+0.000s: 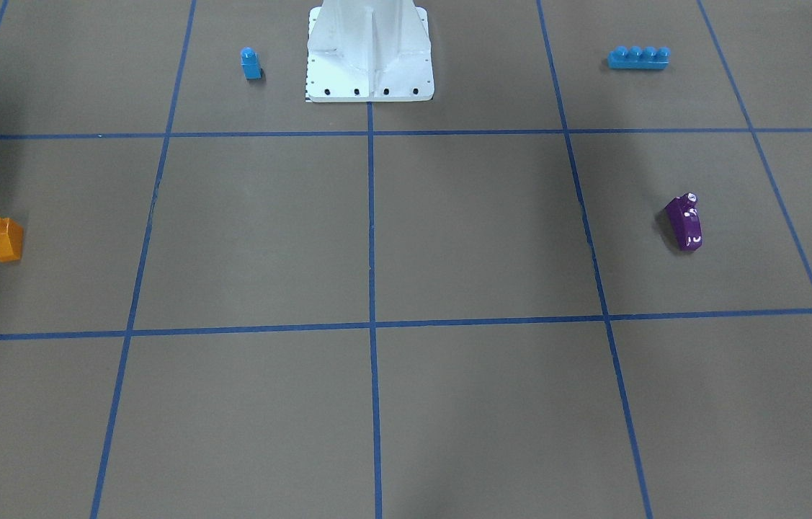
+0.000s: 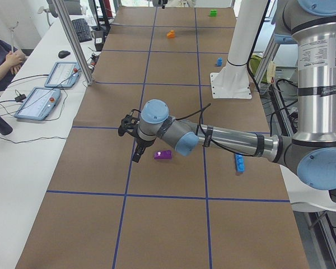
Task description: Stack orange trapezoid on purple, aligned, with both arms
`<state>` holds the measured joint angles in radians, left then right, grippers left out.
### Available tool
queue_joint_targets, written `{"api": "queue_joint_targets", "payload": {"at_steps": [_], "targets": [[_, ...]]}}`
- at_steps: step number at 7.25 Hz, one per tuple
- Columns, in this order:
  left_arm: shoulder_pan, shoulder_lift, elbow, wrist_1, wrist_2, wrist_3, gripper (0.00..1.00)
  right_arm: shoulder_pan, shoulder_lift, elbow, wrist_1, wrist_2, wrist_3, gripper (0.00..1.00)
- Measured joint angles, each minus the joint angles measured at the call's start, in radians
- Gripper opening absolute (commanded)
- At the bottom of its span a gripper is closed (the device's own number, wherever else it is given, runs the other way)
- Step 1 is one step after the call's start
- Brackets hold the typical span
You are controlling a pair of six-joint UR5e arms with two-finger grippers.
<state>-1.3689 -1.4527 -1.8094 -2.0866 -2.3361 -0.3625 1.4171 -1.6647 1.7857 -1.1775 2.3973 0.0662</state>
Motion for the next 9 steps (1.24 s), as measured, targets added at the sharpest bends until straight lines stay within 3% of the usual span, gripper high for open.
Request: {"api": "queue_joint_targets", "payload": {"at_steps": [3,4,6,7,8,9], "targets": [[0.296,0.061,0.004,-0.196,0.237,-0.454,0.99,-0.035,-0.006,-0.001,0.031,0.004,0.051,1.00],[0.396,0.068,0.006,-0.208,0.316,-0.552,0.99,-0.036,-0.007,-0.001,0.032,0.004,0.052,1.00],[0.502,0.089,0.009,-0.213,0.380,-0.616,0.94,-0.037,-0.007,-0.001,0.034,0.003,0.049,1.00],[0.527,0.093,0.013,-0.214,0.395,-0.621,0.77,-0.037,-0.007,-0.001,0.034,0.003,0.047,1.00],[0.544,0.095,0.020,-0.216,0.412,-0.622,0.54,-0.037,-0.007,-0.001,0.035,0.003,0.045,1.00],[0.556,0.094,0.029,-0.217,0.429,-0.622,0.53,-0.037,-0.007,-0.001,0.035,0.003,0.044,1.00]]}}
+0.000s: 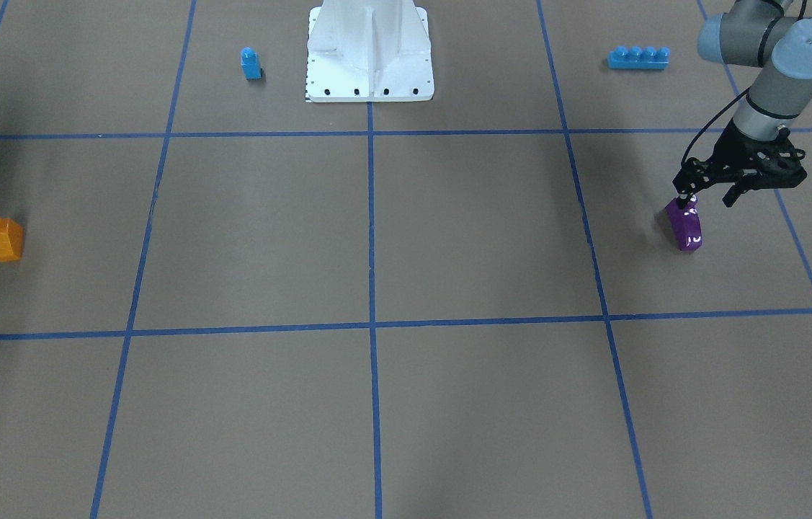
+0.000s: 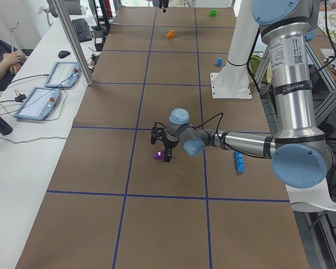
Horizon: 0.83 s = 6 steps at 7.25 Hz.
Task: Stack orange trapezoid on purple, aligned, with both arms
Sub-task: 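Lower the left gripper onto the purple trapezoid block and grasp it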
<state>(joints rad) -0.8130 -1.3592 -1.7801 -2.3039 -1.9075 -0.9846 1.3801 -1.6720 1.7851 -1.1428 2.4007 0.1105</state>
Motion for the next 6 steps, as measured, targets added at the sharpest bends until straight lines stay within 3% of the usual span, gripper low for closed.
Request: {"api": "queue_joint_targets", "payload": {"at_steps": [6], "targets": [[0.039,-0.033,0.021,0.000,0.010,0.005,0.52,0.000,-0.006,-0.001,0.000,-0.002,-0.006,1.00]]}}
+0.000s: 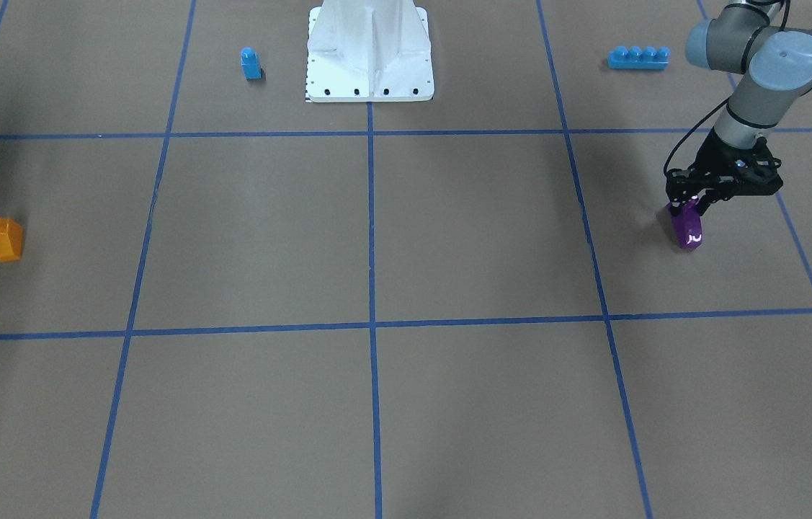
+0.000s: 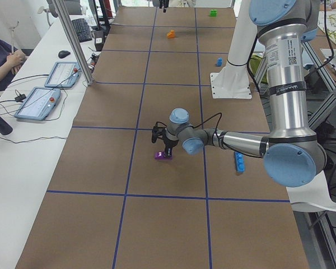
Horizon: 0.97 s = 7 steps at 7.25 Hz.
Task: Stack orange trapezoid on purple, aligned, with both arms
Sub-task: 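Lower the left gripper onto the purple trapezoid block and grasp it, then carry the purple block with the left gripper toward the table center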
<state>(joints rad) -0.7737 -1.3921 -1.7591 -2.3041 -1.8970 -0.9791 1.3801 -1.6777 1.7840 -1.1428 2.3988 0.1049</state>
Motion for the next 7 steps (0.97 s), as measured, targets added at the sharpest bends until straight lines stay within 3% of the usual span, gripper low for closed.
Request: {"api": "queue_joint_targets", "payload": {"at_steps": [2,5,7], "targets": [[0.002,-0.003,0.005,0.000,0.001,0.003,0.00,0.000,-0.002,0.000,0.000,-0.002,0.000,1.00],[0.002,-0.021,-0.010,0.005,-0.001,0.003,0.00,0.000,-0.002,0.000,0.000,-0.003,0.002,1.00],[0.003,-0.134,-0.043,0.099,-0.005,-0.005,0.00,-0.001,-0.002,0.000,0.000,-0.003,0.008,1.00]]}}
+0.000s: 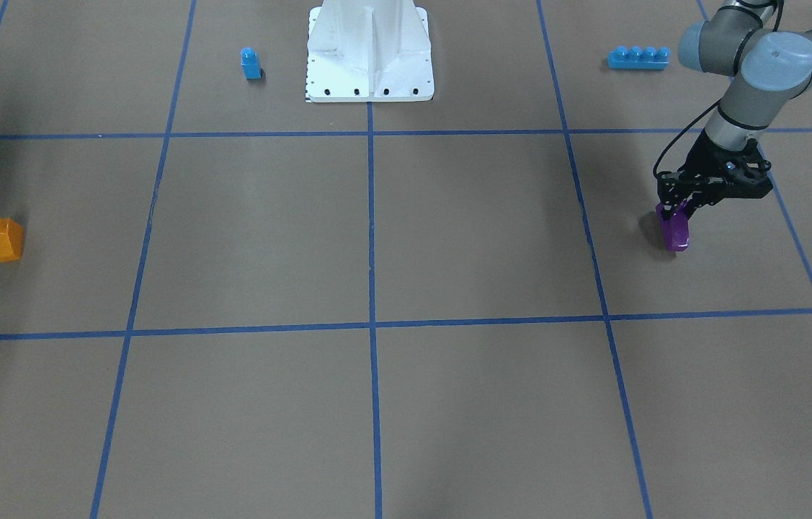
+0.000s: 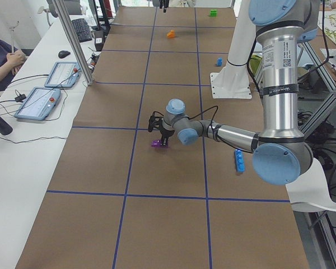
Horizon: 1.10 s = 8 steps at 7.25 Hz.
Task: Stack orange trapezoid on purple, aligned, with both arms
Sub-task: 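Carry the purple block with the left gripper toward the table center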
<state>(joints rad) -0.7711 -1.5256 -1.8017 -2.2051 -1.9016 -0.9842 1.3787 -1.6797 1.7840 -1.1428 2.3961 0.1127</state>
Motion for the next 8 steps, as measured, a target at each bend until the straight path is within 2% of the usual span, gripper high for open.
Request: {"api": "queue_joint_targets", "payload": {"at_steps": [2,5,6,8], "targets": [[0.030,-0.203,-0.022,0.197,-0.002,-0.023,0.00,-0.002,0.000,0.000,0.000,0.001,0.004,1.00],[0.185,-0.521,-0.007,0.463,0.019,-0.176,0.00,-0.004,0.000,0.000,-0.002,0.001,0.005,1.00],[0.242,-0.616,0.024,0.528,0.052,-0.223,0.00,-0.004,0.000,-0.001,-0.002,0.001,0.005,1.00],[0.327,-0.790,0.161,0.572,0.115,-0.307,0.00,-0.004,0.000,-0.001,-0.002,0.000,0.005,1.00]]}}
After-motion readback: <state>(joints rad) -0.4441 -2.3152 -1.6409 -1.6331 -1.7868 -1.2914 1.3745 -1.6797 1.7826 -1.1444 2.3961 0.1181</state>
